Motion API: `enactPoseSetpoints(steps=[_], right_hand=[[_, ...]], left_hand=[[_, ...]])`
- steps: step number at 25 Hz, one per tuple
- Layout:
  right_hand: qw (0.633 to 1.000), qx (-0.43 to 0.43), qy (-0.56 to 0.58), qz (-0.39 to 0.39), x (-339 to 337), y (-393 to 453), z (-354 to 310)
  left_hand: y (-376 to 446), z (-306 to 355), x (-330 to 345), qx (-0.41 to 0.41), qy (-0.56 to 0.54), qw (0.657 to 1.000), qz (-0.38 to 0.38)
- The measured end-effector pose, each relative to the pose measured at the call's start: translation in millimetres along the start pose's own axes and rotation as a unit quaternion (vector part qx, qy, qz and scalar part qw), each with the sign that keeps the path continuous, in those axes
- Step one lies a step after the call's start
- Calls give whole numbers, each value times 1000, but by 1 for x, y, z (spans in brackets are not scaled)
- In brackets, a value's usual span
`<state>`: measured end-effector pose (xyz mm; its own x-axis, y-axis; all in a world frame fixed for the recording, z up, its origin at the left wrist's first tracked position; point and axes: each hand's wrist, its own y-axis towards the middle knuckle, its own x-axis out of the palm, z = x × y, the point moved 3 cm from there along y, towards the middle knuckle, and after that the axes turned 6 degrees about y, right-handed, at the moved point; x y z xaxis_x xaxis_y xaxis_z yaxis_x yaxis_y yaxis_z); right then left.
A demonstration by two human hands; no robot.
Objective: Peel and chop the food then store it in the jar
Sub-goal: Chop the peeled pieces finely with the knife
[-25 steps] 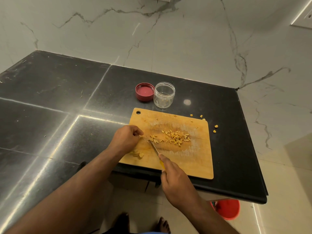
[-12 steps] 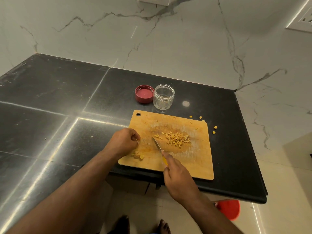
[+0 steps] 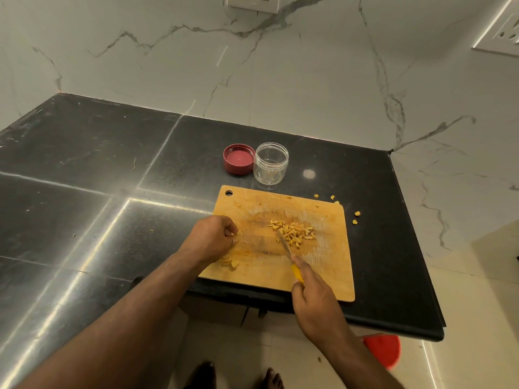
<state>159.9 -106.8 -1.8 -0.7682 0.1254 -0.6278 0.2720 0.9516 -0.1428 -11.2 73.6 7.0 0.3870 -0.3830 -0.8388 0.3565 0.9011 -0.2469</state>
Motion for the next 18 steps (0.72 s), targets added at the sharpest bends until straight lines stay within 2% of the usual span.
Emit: enactPoseSetpoints(steps=[4, 7, 18], right_hand=[[999, -9, 31, -9, -2, -2, -2], [999, -9, 49, -16, 0, -4, -5], [999, -3, 47, -17, -1, 1, -7]], left_hand=[[0, 8, 5, 21, -30, 999, 7], [1, 10, 6, 5, -4, 1000, 9], [9, 31, 18, 26, -9, 999, 16]])
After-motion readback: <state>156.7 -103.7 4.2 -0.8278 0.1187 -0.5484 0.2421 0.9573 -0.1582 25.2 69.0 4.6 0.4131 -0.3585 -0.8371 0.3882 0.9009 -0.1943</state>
